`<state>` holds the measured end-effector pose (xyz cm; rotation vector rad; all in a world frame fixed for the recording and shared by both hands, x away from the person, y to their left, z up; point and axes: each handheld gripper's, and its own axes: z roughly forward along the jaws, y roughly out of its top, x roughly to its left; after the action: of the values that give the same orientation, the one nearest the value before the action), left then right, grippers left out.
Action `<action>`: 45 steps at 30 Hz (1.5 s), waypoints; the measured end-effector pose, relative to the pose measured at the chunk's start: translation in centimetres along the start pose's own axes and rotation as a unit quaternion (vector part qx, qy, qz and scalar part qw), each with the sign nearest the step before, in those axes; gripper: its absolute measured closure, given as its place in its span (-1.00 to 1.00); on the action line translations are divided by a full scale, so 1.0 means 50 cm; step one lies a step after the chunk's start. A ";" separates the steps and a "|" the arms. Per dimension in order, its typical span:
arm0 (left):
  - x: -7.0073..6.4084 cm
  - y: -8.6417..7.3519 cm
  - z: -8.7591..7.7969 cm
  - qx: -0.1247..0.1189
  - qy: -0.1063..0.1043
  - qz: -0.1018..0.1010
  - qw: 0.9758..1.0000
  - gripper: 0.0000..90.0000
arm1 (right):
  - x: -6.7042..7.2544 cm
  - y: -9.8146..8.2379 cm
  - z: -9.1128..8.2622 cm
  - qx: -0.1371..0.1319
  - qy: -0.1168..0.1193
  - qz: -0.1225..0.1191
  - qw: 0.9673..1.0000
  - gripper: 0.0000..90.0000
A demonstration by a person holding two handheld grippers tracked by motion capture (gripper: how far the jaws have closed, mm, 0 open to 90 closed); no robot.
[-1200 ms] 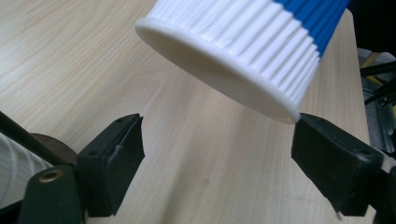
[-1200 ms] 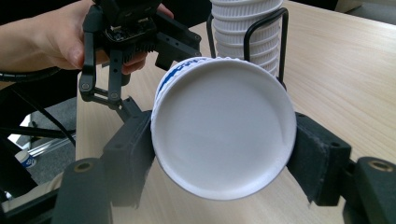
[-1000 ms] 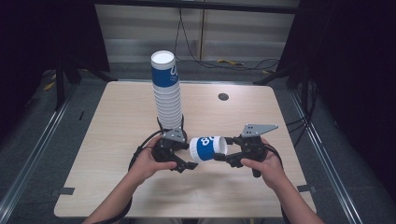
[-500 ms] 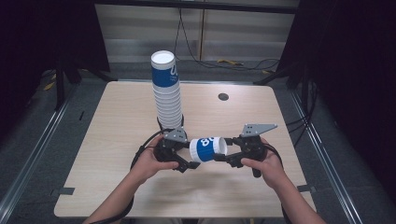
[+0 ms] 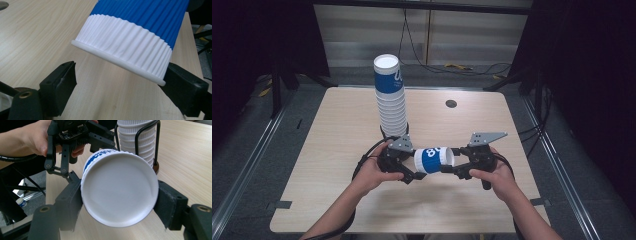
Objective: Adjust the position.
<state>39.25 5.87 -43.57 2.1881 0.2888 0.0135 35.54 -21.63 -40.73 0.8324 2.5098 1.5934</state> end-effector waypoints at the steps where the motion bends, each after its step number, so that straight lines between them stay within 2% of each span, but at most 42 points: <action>1: 0.000 0.000 0.000 0.000 0.000 0.000 1.000 -0.66 | 0.000 0.000 0.000 0.000 0.000 0.000 1.000 -0.36; 9: 0.003 0.002 -0.004 0.000 0.006 0.011 1.000 -0.68 | -0.001 -0.004 0.006 0.008 0.004 0.003 1.000 -0.35; 15: 0.003 0.001 -0.005 0.002 0.008 0.003 1.000 -0.66 | -0.001 -0.001 0.007 0.011 0.002 -0.001 1.000 -0.35; 17: 0.003 0.003 -0.008 0.008 0.014 0.012 1.000 -0.67 | -0.001 0.000 0.007 0.013 0.001 0.000 1.000 -0.35; 23: 0.003 0.006 -0.014 0.003 0.021 0.018 1.000 -0.71 | 0.000 0.000 0.007 0.014 0.003 0.000 1.000 -0.35; 31: -0.002 0.020 -0.012 -0.010 0.015 0.035 0.999 -0.78 | 0.001 0.000 0.016 0.027 0.008 -0.005 1.000 -0.34; 34: -0.001 0.021 -0.011 -0.005 0.016 0.037 0.999 -0.80 | 0.002 -0.001 0.020 0.028 0.010 -0.004 1.000 -0.34; 37: 0.000 0.016 -0.011 -0.011 0.005 0.040 0.999 -0.72 | 0.000 -0.003 0.018 0.028 0.010 -0.003 1.000 -0.34; 38: 0.000 0.014 -0.010 -0.013 0.003 0.035 0.999 -0.68 | 0.000 -0.003 0.017 0.028 0.009 -0.003 1.000 -0.34; 41: 0.001 0.013 -0.011 -0.014 0.005 0.034 0.999 -0.67 | -0.002 -0.005 0.013 0.025 0.009 -0.001 1.000 -0.34; 45: -0.001 0.016 -0.013 -0.011 0.007 0.045 0.999 -0.69 | -0.001 -0.004 0.014 0.026 0.013 -0.001 1.000 -0.34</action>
<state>39.30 5.93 -42.56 2.1791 0.1972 0.0813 35.71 -21.12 -41.25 0.8214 2.5780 1.5555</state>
